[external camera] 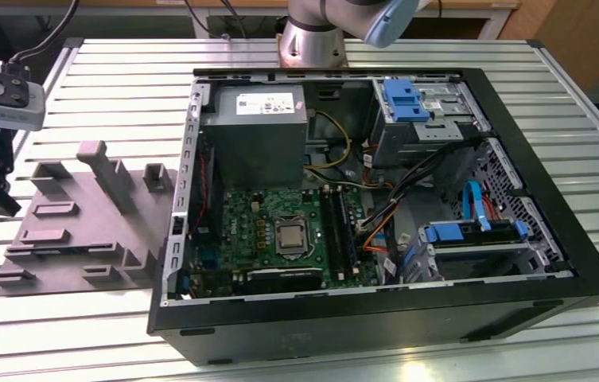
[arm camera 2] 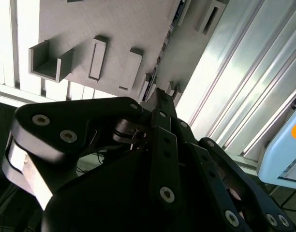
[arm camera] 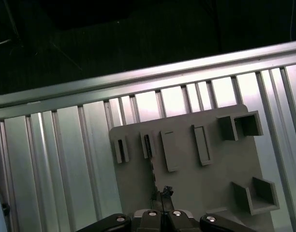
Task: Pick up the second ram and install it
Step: 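Pick up the second ram and move it above second insertion slot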
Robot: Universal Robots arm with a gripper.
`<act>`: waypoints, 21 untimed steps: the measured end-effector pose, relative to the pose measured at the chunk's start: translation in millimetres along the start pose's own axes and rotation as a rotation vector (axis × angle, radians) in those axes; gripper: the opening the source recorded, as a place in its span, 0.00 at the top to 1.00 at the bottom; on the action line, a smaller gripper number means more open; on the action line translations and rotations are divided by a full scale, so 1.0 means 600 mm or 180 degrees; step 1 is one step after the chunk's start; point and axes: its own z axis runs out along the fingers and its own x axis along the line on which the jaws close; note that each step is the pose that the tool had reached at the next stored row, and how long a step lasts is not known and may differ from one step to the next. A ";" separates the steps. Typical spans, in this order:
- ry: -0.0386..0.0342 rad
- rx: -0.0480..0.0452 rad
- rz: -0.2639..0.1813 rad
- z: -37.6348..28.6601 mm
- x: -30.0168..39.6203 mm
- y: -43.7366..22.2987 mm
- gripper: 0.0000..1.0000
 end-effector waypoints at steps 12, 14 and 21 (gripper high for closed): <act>0.0000 0.0000 -0.0003 0.006 0.000 0.000 0.89; 0.0000 0.0000 -0.0004 0.007 0.000 0.000 0.89; 0.0001 0.0000 -0.0008 0.009 0.000 -0.001 0.89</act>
